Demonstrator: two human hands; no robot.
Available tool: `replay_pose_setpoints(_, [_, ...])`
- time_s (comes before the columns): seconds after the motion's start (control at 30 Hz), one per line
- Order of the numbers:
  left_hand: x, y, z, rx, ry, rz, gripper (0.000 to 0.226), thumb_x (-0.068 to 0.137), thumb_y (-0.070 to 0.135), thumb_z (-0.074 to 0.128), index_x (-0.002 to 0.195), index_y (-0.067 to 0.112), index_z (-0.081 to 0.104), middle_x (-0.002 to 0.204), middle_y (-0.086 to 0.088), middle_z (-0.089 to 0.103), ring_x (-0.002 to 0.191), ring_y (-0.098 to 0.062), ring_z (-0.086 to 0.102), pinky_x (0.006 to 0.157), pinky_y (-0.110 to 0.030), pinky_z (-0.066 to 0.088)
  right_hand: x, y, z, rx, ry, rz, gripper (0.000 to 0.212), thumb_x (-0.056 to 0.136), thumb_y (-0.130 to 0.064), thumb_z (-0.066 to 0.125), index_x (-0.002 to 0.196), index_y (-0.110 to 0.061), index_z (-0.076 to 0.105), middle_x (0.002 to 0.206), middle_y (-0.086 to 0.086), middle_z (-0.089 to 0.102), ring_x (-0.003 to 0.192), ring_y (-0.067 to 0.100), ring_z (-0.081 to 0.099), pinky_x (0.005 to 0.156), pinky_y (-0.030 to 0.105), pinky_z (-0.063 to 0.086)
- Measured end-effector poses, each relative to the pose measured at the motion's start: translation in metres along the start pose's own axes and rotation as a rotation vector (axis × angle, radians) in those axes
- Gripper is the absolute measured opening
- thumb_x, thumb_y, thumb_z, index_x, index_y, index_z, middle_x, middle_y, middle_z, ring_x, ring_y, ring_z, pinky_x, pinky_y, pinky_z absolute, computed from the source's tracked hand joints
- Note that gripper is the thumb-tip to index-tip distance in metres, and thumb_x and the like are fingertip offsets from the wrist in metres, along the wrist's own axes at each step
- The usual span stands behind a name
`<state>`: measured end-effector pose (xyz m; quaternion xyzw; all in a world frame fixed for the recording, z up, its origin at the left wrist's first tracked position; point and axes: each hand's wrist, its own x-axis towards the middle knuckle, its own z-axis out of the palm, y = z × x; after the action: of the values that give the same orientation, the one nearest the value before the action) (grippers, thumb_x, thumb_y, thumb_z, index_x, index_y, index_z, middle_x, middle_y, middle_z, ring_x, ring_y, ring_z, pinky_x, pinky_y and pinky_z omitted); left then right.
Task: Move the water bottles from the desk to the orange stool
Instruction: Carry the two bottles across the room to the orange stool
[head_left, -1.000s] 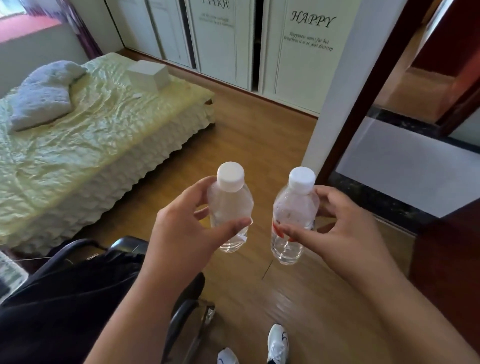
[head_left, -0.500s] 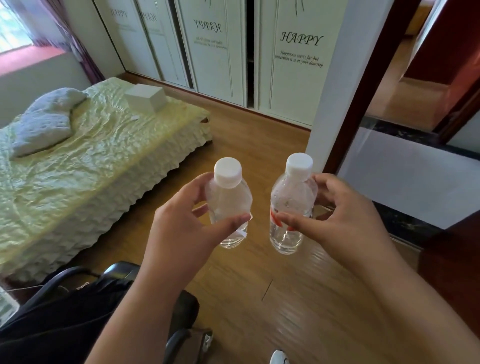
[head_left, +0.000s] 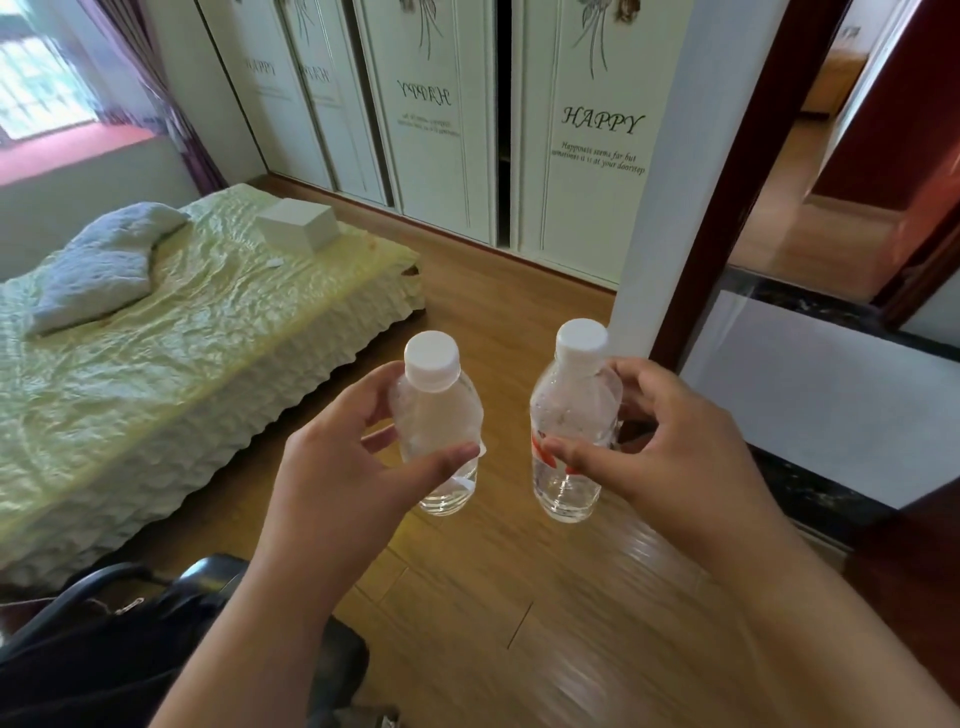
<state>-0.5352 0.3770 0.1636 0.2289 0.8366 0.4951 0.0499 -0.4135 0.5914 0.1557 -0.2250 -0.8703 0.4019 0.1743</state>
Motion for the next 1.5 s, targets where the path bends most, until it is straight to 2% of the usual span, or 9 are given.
replay_pose_setpoints(0.1, [0.001,0.001,0.006,0.003,0.013,-0.007,0.089,0.052,0.063,0.088,0.135,0.046,0.058,0.118,0.030,0.068,0.108,0.003,0.066,0.096,-0.027,0.052,0.002,0.004,-0.002,-0.031,-0.003,-0.010,0.085,0.060,-0.075,0.076,0.135,-0.054,0.041,0.124,-0.029,0.059,0.108,-0.003,0.057,0.088,0.038,0.057])
replay_pose_setpoints(0.2, [0.002,0.004,0.011,0.002,0.015,-0.021,0.088,0.053,0.062,0.089,0.134,0.047,0.058,0.117,0.030,0.068,0.107,0.002,0.067,0.097,-0.030,0.053,0.004,0.008,-0.006,-0.040,-0.010,-0.013,0.085,0.060,-0.073,0.077,0.134,-0.053,0.041,0.126,-0.026,0.060,0.109,-0.003,0.057,0.088,0.037,0.057])
replay_pose_setpoints(0.37, [0.005,0.008,0.018,-0.022,0.016,-0.015,0.087,0.055,0.060,0.090,0.134,0.045,0.059,0.116,0.030,0.068,0.108,0.003,0.066,0.099,-0.033,0.054,0.011,0.013,-0.013,-0.045,-0.026,-0.015,0.086,0.059,-0.076,0.075,0.135,-0.054,0.041,0.117,-0.033,0.057,0.103,-0.014,0.052,0.087,0.031,0.054])
replay_pose_setpoints(0.53, [0.009,0.006,0.019,-0.021,0.003,-0.009,0.090,0.053,0.062,0.088,0.136,0.043,0.058,0.116,0.030,0.068,0.109,0.003,0.066,0.098,-0.029,0.053,0.016,0.014,-0.010,-0.045,-0.038,-0.013,0.084,0.057,-0.077,0.074,0.132,-0.056,0.042,0.106,-0.039,0.054,0.102,-0.015,0.053,0.086,0.031,0.056])
replay_pose_setpoints(0.8, [0.036,-0.019,0.013,-0.024,-0.024,-0.024,0.083,0.057,0.060,0.088,0.133,0.046,0.058,0.117,0.031,0.067,0.108,0.002,0.066,0.093,-0.024,0.053,0.042,0.009,0.014,-0.063,-0.070,-0.008,0.087,0.058,-0.077,0.073,0.135,-0.048,0.044,0.122,-0.029,0.059,0.106,-0.006,0.057,0.087,0.038,0.059])
replay_pose_setpoints(1.2, [0.174,-0.081,-0.025,-0.081,-0.059,-0.053,0.085,0.054,0.060,0.090,0.132,0.050,0.057,0.119,0.032,0.066,0.113,-0.003,0.065,0.098,-0.036,0.055,0.160,-0.026,0.087,-0.096,-0.051,0.065,0.081,0.060,-0.076,0.076,0.130,-0.055,0.042,0.122,-0.031,0.059,0.103,0.001,0.063,0.086,0.038,0.060])
replay_pose_setpoints(1.3, [0.215,-0.095,-0.038,-0.080,-0.067,-0.034,0.080,0.054,0.059,0.090,0.126,0.057,0.056,0.117,0.034,0.066,0.111,-0.002,0.066,0.095,-0.029,0.053,0.191,-0.038,0.105,-0.097,-0.046,0.085,0.078,0.060,-0.074,0.078,0.128,-0.057,0.041,0.120,-0.032,0.058,0.103,0.003,0.063,0.086,0.038,0.060])
replay_pose_setpoints(1.4, [0.250,-0.107,-0.048,-0.072,-0.066,-0.012,0.085,0.053,0.061,0.089,0.131,0.051,0.057,0.119,0.032,0.066,0.110,0.000,0.066,0.089,-0.021,0.049,0.216,-0.049,0.120,-0.102,-0.025,0.103,0.074,0.059,-0.076,0.077,0.121,-0.062,0.038,0.109,-0.038,0.054,0.102,0.002,0.063,0.086,0.038,0.059])
replay_pose_setpoints(1.5, [0.275,-0.117,-0.055,-0.082,-0.072,-0.001,0.091,0.052,0.061,0.089,0.136,0.048,0.056,0.121,0.030,0.066,0.111,-0.001,0.067,0.093,-0.026,0.052,0.238,-0.058,0.133,-0.106,-0.030,0.118,0.077,0.060,-0.073,0.077,0.125,-0.059,0.038,0.109,-0.037,0.052,0.103,0.002,0.062,0.088,0.038,0.058])
